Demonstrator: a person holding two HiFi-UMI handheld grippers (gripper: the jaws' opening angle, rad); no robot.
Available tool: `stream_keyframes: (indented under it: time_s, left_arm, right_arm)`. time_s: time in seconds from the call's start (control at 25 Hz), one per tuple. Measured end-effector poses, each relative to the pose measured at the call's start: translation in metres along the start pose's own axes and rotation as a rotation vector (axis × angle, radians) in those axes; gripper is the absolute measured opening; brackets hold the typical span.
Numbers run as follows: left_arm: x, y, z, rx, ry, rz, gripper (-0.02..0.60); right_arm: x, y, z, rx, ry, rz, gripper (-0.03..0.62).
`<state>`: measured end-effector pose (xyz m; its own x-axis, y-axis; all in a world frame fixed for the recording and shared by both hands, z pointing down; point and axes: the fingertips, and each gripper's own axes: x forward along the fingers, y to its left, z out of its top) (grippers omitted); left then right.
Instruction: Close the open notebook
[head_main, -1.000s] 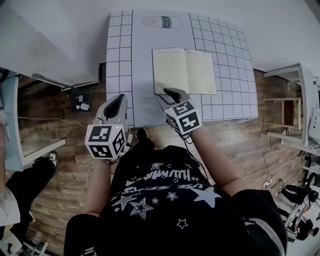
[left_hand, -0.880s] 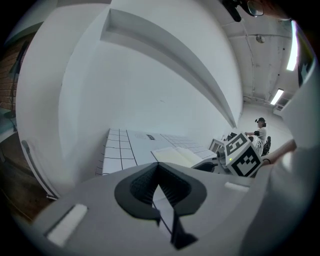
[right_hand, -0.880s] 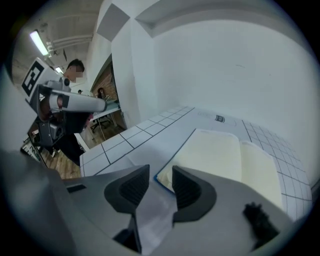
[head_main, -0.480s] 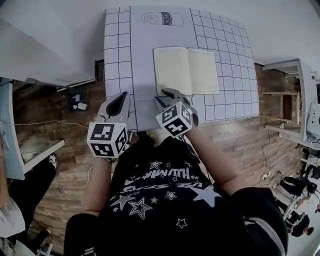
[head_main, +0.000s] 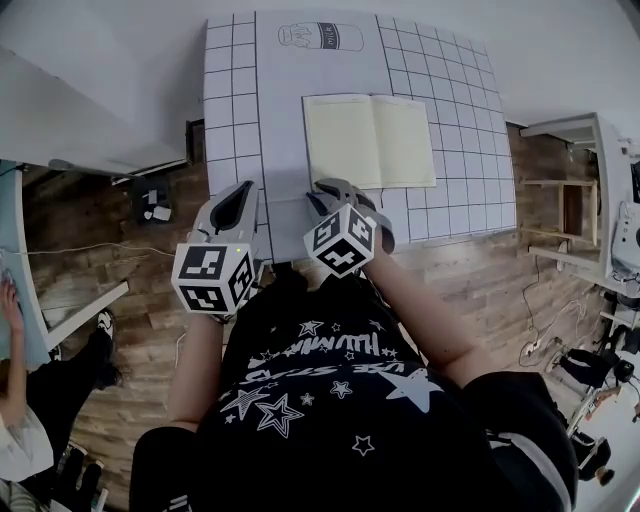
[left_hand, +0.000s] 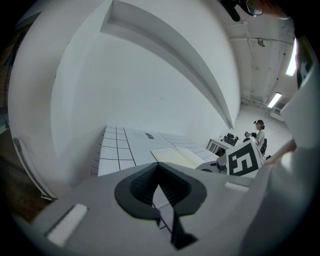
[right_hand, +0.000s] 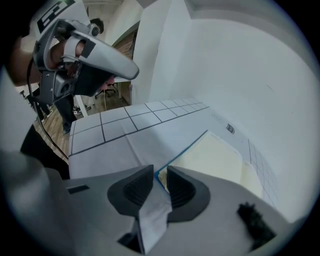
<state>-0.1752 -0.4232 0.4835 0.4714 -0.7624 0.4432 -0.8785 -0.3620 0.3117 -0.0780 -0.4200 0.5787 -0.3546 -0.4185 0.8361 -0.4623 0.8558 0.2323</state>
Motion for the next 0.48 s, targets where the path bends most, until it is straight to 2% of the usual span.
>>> stream_keyframes:
  time_s: [0.04, 0.32, 0.48]
  left_arm:
    - [-0.0011, 0.0009, 0.0007, -0.002, -0.003, 0.002, 0.009]
    - [-0.0070, 0.0049, 0.0008, 0.004, -0.009, 0.023, 0.009]
    - [-0.0093, 0.0011, 0.0061, 0.008, -0.014, 0.049, 0.009]
  right_arm:
    - [0.0000, -0.0016, -0.0004, 0.001, 0.004, -0.009, 0.063]
    - [0.0003, -0.0025, -0.0006, -0.012, 0.003, -0.002, 0.030]
    - [-0.0078, -0.0049, 0.0008, 0.012, -0.037, 0.027, 0.020]
